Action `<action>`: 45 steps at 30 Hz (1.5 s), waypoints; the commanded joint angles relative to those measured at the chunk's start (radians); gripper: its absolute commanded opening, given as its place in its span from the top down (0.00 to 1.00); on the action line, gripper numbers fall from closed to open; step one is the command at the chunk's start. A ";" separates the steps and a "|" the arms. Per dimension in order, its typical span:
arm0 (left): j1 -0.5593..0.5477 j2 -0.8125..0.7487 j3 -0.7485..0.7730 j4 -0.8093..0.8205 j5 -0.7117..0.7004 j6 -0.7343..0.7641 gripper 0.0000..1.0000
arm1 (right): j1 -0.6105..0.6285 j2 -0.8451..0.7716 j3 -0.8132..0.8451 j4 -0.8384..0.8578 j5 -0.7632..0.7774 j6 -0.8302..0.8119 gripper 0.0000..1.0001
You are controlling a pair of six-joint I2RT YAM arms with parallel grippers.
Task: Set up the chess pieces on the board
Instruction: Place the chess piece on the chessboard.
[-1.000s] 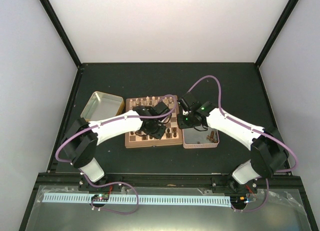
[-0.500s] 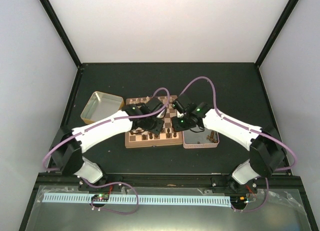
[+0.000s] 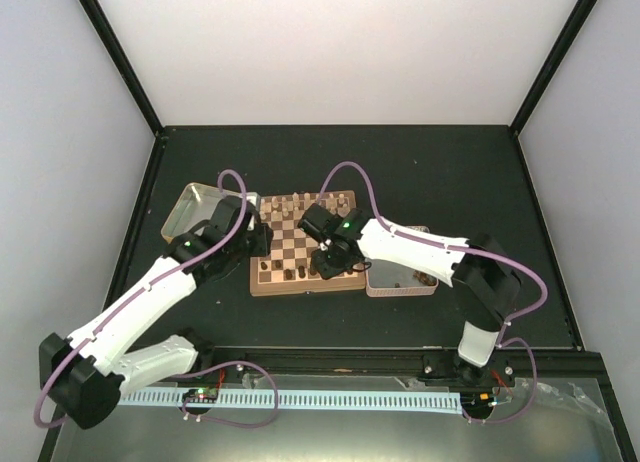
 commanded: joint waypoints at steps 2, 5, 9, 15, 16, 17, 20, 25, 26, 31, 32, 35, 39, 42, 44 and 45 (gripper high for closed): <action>0.054 -0.084 -0.052 0.080 -0.012 -0.023 0.58 | 0.026 0.064 0.072 -0.080 0.083 -0.017 0.92; 0.068 -0.085 -0.054 0.070 -0.005 -0.015 0.57 | 0.034 0.093 0.094 -0.094 0.101 -0.021 0.90; 0.075 -0.081 -0.062 0.070 0.016 -0.008 0.57 | 0.041 0.112 0.110 -0.096 0.084 -0.030 0.84; 0.080 -0.078 -0.063 0.068 0.027 -0.003 0.56 | 0.041 0.109 0.113 -0.082 0.045 -0.037 0.78; 0.081 -0.078 -0.062 0.067 0.029 -0.003 0.57 | 0.041 0.108 0.113 -0.080 0.039 -0.038 0.77; 0.082 -0.078 -0.064 0.067 0.029 -0.002 0.57 | 0.041 0.109 0.113 -0.077 0.034 -0.038 0.77; 0.082 -0.079 -0.064 0.066 0.030 0.000 0.57 | 0.041 0.113 0.112 -0.071 0.024 -0.039 0.77; 0.083 -0.078 -0.066 0.060 0.033 0.003 0.57 | 0.041 0.121 0.108 -0.063 0.021 -0.037 0.81; 0.083 -0.079 -0.067 0.058 0.033 0.003 0.57 | 0.041 0.123 0.106 -0.061 0.021 -0.037 0.82; 0.085 -0.079 -0.068 0.057 0.034 0.006 0.57 | 0.041 0.112 0.097 -0.035 0.017 -0.031 0.92; 0.085 -0.078 -0.067 0.056 0.035 0.005 0.57 | 0.041 0.108 0.094 -0.024 0.015 -0.030 0.93; 0.086 -0.080 -0.067 0.054 0.036 0.005 0.57 | 0.040 0.096 0.080 0.008 0.011 -0.020 0.93; 0.087 -0.083 -0.065 0.049 0.036 0.008 0.57 | 0.040 0.103 0.069 0.018 0.035 -0.007 0.94; 0.088 -0.083 -0.064 0.048 0.036 0.008 0.57 | 0.040 0.104 0.058 0.022 0.065 0.002 0.94; 0.088 -0.082 -0.064 0.048 0.038 0.009 0.57 | 0.039 0.107 0.055 0.020 0.073 0.002 0.94; 0.088 -0.081 -0.064 0.049 0.039 0.007 0.57 | 0.040 0.108 0.052 0.019 0.076 0.002 0.94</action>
